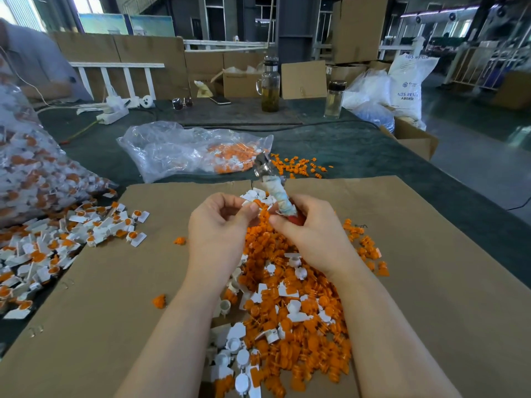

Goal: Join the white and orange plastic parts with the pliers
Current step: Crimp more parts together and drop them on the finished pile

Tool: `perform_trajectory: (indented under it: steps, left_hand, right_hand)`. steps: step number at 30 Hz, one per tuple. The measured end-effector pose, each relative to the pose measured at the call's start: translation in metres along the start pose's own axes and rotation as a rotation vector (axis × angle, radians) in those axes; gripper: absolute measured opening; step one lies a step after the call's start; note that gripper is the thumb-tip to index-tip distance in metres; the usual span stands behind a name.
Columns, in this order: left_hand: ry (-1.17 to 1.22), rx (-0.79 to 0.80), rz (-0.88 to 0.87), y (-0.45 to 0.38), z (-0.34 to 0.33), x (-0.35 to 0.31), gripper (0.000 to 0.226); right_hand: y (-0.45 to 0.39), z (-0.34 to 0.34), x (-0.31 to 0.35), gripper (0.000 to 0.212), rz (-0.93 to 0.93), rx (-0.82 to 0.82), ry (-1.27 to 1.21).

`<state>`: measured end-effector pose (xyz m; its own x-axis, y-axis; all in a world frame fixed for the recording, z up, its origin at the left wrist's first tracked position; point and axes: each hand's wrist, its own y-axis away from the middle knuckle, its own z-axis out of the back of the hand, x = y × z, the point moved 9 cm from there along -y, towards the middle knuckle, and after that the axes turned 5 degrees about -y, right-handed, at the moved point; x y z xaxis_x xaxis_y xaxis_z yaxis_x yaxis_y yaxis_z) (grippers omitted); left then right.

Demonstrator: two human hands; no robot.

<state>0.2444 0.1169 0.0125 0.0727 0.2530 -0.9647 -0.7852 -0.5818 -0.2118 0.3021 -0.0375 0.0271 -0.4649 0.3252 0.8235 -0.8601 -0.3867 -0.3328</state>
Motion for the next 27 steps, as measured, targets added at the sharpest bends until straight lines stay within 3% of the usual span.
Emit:
perform_trajectory:
  steps: [5, 13, 23, 27]
  left_hand:
    - [-0.161, 0.005, -0.035, 0.0028, -0.0054, -0.0017, 0.016]
    - [-0.213, 0.003, -0.040, 0.0010, -0.0064, -0.0009, 0.019]
    - [-0.275, 0.018, -0.068, 0.0016, -0.0078, -0.0020, 0.016]
    - [-0.136, 0.001, -0.022, 0.0002, -0.0019, 0.0017, 0.014]
  right_hand:
    - [-0.0011, 0.0032, 0.0085, 0.020, 0.070, -0.112, 0.003]
    - [-0.0020, 0.0029, 0.0093, 0.021, 0.111, -0.125, 0.073]
    - [-0.0021, 0.0008, 0.0090, 0.022, 0.121, -0.093, 0.118]
    - [-0.0014, -0.0020, 0.0011, 0.023, 0.056, 0.006, 0.074]
